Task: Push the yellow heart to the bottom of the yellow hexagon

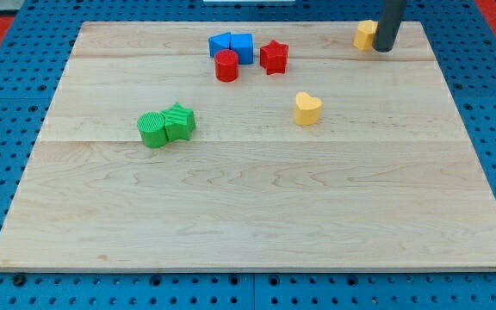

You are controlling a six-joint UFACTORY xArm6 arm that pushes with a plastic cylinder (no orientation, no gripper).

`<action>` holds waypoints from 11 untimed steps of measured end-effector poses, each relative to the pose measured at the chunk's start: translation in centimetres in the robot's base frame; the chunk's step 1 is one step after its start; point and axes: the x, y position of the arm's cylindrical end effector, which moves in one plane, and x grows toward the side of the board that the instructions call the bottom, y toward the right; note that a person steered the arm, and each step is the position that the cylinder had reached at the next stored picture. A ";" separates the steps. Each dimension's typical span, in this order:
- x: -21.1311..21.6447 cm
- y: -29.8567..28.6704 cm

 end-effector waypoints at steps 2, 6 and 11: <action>15.9 -4.6; 7.6 -13.6; 2.9 -3.3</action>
